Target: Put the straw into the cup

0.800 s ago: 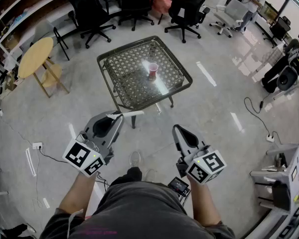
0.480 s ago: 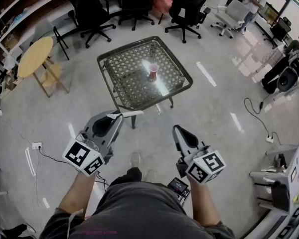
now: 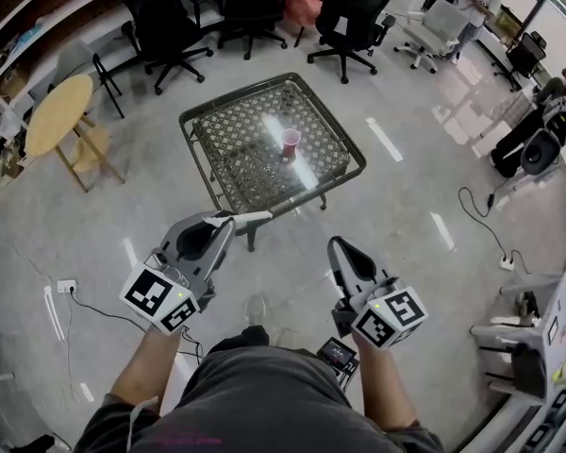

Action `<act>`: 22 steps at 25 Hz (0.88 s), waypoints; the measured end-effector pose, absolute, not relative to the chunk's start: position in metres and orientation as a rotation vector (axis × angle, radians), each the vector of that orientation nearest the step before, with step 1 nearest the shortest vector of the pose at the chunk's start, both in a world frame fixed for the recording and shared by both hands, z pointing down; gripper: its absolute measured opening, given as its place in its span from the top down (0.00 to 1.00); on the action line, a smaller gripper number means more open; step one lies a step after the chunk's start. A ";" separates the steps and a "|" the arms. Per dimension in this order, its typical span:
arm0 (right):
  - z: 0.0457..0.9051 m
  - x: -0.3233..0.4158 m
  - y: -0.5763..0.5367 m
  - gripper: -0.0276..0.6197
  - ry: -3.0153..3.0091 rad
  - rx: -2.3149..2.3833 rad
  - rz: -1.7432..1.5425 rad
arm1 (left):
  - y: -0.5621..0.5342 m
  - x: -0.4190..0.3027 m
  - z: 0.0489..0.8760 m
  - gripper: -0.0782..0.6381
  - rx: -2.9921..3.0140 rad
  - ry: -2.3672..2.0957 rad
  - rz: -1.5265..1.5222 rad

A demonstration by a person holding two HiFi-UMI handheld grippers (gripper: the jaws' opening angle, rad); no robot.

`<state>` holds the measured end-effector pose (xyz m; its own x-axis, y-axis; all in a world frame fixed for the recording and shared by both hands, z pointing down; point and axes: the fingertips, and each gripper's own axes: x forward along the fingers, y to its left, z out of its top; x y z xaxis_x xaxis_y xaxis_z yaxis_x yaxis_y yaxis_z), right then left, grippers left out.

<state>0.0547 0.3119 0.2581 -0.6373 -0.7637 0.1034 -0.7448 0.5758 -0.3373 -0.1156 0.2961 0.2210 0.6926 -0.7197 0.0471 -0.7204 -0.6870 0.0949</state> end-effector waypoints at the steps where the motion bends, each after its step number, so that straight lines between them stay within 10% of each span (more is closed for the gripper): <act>1: 0.258 0.052 0.307 0.94 2.735 -1.323 -0.547 | 0.290 -0.119 0.222 0.82 2.793 -1.188 0.009; 22: 0.268 0.000 0.232 0.94 2.683 -1.441 -0.589 | 0.204 -0.178 0.229 0.82 2.804 -1.100 -0.005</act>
